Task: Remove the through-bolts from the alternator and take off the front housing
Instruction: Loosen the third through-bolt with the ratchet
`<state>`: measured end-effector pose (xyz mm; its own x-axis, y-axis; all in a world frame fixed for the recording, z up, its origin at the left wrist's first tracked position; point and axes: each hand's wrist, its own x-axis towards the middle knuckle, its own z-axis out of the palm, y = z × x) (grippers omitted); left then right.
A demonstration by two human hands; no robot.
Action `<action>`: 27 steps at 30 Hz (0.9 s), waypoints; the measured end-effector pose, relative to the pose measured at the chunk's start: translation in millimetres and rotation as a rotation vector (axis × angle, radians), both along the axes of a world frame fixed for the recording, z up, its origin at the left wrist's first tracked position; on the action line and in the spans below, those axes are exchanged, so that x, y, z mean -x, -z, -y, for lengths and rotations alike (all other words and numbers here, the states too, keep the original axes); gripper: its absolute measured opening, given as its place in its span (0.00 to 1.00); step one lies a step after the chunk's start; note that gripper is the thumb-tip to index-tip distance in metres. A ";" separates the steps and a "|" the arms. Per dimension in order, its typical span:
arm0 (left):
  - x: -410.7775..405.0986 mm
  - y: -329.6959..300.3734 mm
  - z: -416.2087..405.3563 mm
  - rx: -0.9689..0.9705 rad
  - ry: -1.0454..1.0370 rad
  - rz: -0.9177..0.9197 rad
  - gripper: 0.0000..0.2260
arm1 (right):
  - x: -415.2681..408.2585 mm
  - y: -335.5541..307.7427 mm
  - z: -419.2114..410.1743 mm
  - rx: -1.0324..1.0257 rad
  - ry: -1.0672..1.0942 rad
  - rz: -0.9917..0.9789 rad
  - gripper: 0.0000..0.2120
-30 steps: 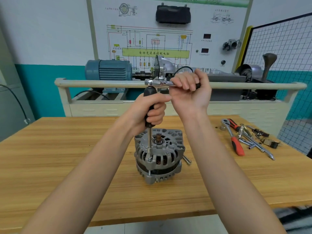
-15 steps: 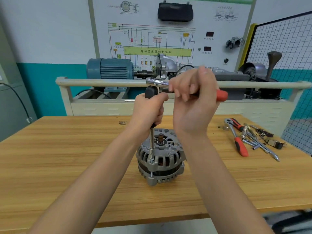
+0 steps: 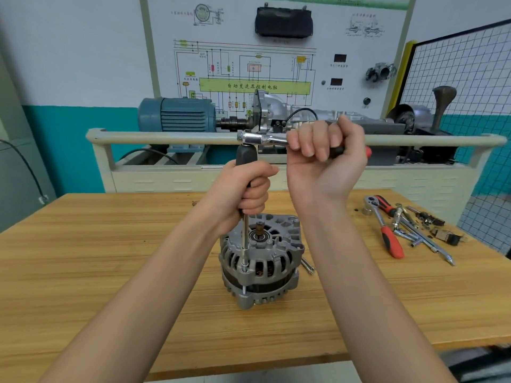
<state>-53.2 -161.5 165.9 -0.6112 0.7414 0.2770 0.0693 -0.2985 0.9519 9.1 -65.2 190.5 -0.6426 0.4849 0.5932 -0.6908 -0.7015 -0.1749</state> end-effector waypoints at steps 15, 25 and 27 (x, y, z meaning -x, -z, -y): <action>1.7 -4.8 12.1 -0.007 0.026 -0.068 0.15 | -1.6 -3.4 3.2 -0.211 0.018 -0.086 0.21; -2.9 -9.8 1.6 -0.053 -0.071 -0.009 0.23 | 5.5 -5.2 0.9 0.009 -0.086 0.019 0.22; -7.3 -8.8 -2.6 -0.083 -0.210 -0.015 0.22 | -2.2 -1.7 15.7 -0.128 0.125 -0.061 0.21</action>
